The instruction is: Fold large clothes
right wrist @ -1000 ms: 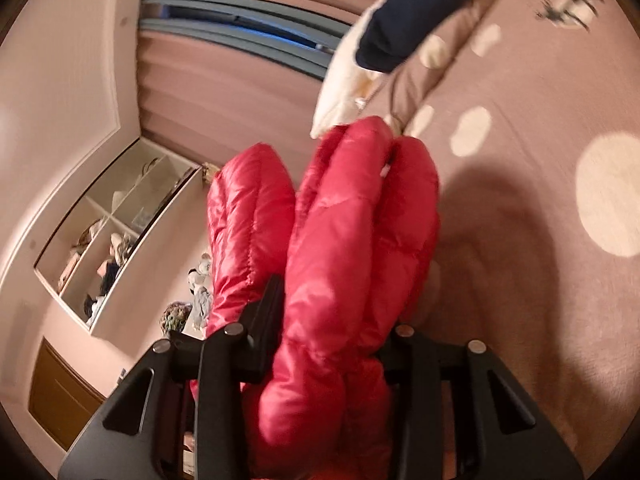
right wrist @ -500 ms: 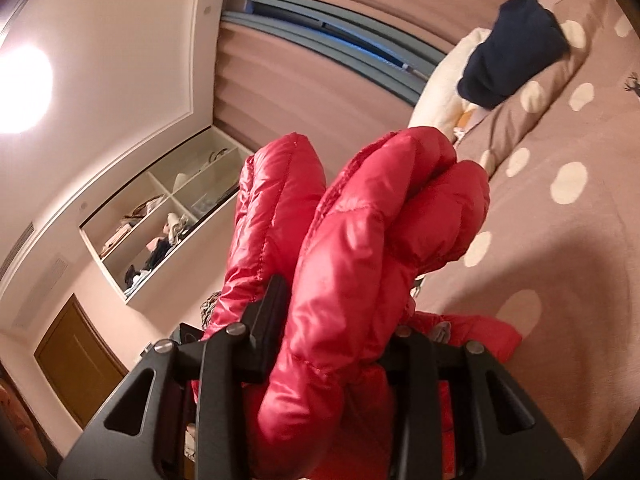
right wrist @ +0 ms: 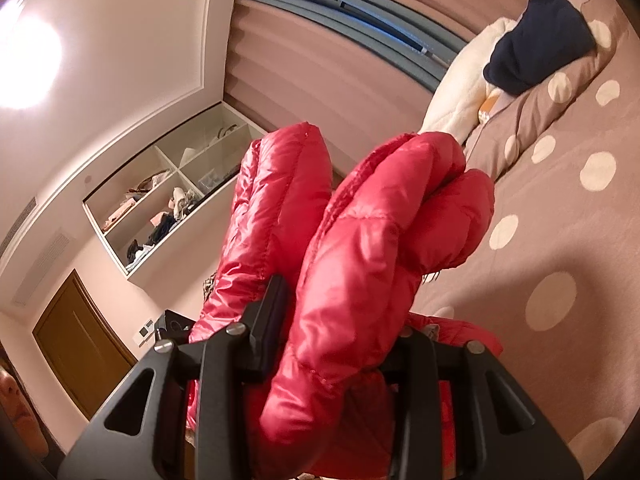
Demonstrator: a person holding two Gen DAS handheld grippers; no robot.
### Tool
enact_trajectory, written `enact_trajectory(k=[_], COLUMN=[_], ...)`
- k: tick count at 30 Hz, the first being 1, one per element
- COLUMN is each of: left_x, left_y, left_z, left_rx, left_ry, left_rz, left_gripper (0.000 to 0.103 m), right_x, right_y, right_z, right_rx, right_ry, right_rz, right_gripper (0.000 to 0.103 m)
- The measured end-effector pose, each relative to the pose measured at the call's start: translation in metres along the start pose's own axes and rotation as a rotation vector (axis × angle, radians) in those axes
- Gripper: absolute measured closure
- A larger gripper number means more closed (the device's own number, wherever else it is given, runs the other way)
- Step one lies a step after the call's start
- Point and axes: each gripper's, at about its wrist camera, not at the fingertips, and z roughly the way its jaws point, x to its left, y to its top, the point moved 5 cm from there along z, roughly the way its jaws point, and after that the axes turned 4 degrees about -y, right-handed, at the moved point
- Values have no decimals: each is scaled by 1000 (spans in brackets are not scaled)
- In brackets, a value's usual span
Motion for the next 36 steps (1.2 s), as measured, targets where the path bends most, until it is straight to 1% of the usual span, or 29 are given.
enact_trajectory(k=[4, 8, 12, 14, 16, 19, 21, 22, 24, 25, 26, 27, 28, 29, 30, 32, 34, 36], left_x=[9, 19, 29, 38, 45, 68, 87, 106, 135, 153, 169, 175, 176, 174, 172, 168, 168, 169], left_y=[1, 5, 17, 26, 33, 52, 59, 63, 58, 51, 41, 35, 29, 24, 23, 22, 21, 21], left_z=[-3, -8, -7, 0, 7, 32, 49, 66, 88, 99, 107, 108, 106, 102, 101, 100, 100, 100], left_rx=[-4, 0, -2, 1, 2, 3, 10, 27, 75, 123, 161, 158, 138, 120, 120, 128, 123, 121], left_ry=[9, -3, -23, -13, 0, 34, 74, 115, 195, 243, 285, 292, 273, 263, 274, 286, 284, 279], left_rz=[-15, -35, -37, -34, -26, -3, 8, 8, -7, -27, -41, -35, -17, 10, 30, 40, 22, 9], left_gripper=[6, 6, 6, 6, 6, 6, 6, 6, 6, 6, 6, 6, 5, 5, 5, 5, 4, 3], right_x=[1, 2, 11, 12, 8, -8, -28, -39, -74, -89, -110, -125, -138, -147, -152, -156, -159, -159], right_y=[-5, -9, -9, -6, -3, 8, 18, 22, 26, 25, 19, 13, 6, 1, -2, -3, -1, 1], right_z=[8, 17, 29, 39, 52, 78, 103, 116, 146, 157, 169, 177, 182, 183, 180, 173, 170, 167], right_rx=[13, 23, 30, 33, 38, 56, 79, 96, 143, 172, 220, 257, 288, 299, 290, 270, 267, 268], right_ry=[-18, -38, -78, -115, -137, -185, -240, -273, -381, -433, -518, -575, -627, -678, -709, -735, -771, -792], right_rz=[-1, -2, -55, -89, -91, -101, -111, -103, -87, -83, -90, -103, -121, -139, -149, -145, -155, -180], right_gripper=[68, 67, 67, 67, 67, 67, 67, 67, 66, 66, 66, 66, 62, 61, 56, 51, 42, 39])
